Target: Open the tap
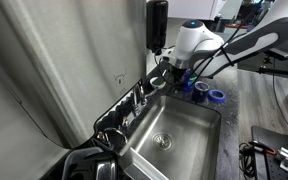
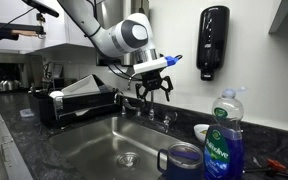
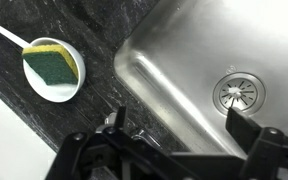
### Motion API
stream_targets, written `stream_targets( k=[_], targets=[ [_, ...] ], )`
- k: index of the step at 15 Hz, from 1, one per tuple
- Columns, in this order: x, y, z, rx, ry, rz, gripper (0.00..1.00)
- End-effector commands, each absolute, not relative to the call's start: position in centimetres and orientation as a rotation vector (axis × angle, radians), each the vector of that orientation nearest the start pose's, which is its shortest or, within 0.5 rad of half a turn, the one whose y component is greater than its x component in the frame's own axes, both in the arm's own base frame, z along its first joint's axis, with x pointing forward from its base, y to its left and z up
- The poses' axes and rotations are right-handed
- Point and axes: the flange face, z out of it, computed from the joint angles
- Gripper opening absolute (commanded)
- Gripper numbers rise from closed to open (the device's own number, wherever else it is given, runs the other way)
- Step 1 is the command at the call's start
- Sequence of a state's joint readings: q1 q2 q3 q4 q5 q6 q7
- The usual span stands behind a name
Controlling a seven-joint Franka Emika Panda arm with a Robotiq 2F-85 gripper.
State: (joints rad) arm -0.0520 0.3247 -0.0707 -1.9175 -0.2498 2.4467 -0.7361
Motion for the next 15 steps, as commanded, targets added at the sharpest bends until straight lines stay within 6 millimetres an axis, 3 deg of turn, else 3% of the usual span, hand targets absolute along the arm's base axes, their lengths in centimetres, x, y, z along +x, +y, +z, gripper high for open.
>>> stream_targets(
  k=[1, 8, 15],
  targets=[
    [64.9, -7.9, 33.1, -3.128, -1.373, -0.235, 1.0],
    [67.6, -8.6, 30.0, -3.124, -1.46, -0.31, 1.0],
    [70.2, -9.9, 28.4, -3.119, -1.545, -0.314, 1.0]
  ],
)
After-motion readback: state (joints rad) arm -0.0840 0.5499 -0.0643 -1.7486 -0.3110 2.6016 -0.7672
